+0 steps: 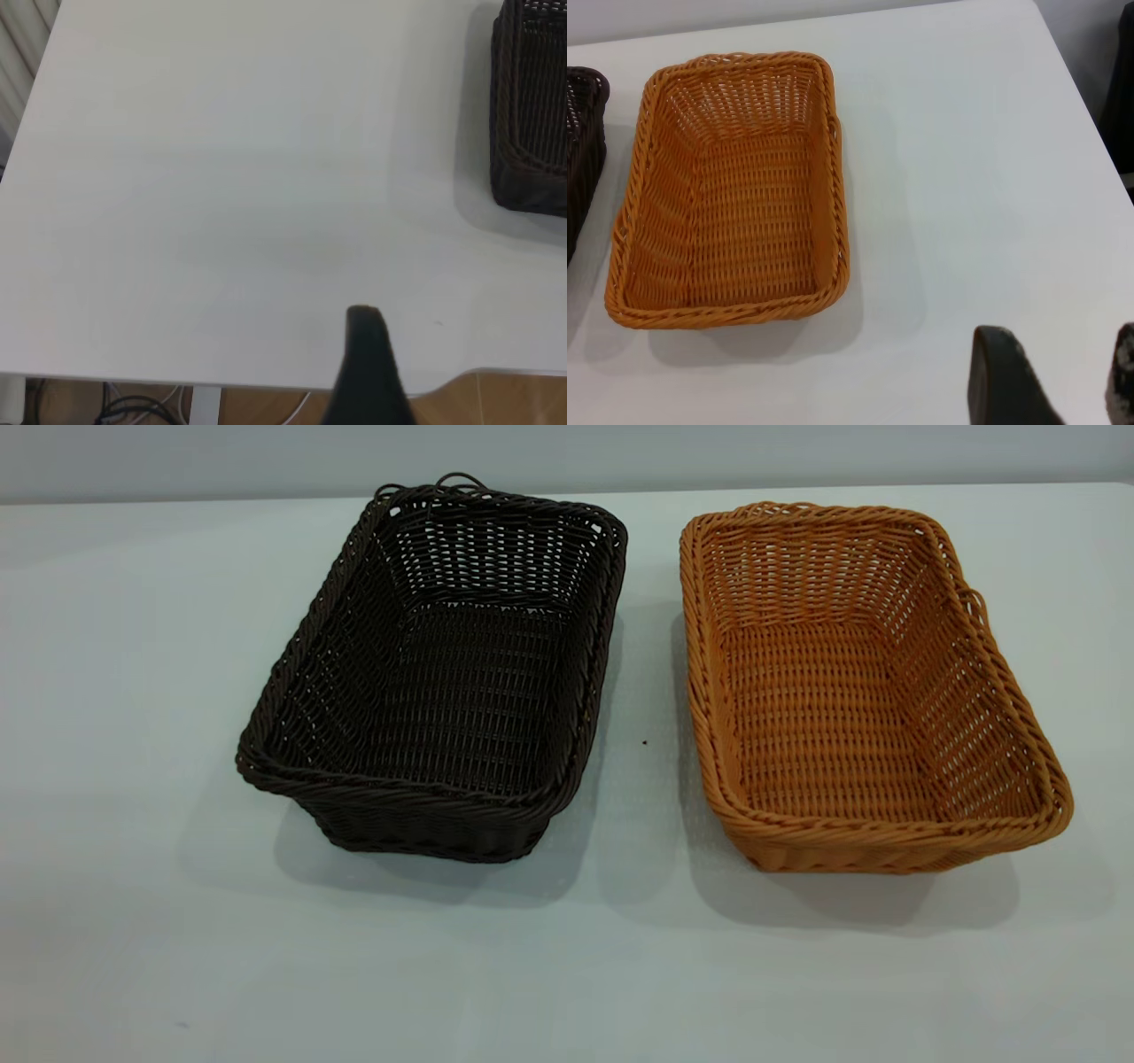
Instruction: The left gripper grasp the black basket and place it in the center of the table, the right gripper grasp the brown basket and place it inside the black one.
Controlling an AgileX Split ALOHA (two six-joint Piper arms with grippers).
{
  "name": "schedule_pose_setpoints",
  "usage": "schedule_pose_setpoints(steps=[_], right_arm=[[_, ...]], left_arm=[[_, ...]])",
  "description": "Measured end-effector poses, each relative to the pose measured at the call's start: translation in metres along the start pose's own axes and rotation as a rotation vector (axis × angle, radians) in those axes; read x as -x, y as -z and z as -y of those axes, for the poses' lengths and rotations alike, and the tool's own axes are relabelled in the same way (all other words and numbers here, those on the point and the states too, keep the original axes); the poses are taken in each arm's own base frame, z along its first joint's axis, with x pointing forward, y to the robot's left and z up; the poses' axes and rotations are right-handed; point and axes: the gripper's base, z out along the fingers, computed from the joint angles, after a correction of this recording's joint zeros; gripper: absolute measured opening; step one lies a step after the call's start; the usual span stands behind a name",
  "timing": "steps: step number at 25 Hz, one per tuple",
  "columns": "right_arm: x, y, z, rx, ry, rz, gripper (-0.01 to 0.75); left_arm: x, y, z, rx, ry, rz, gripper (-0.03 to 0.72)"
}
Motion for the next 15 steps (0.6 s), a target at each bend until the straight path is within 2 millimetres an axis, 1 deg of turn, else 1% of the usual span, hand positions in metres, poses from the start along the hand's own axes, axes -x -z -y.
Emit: schedule_pose_setpoints(steps=[12,15], right_arm=[[0.0,0.0,-0.001,0.011,-0.005,0.0,0.239],[0.0,0.0,-0.0013,0.015,-0.007,0.0,0.239]], left_arm=[[0.0,0.0,0.0,0.0,0.001,0.0,0.499],[0.0054,-0.0047,0.0003,0.002,0.002,-0.041,0.499]])
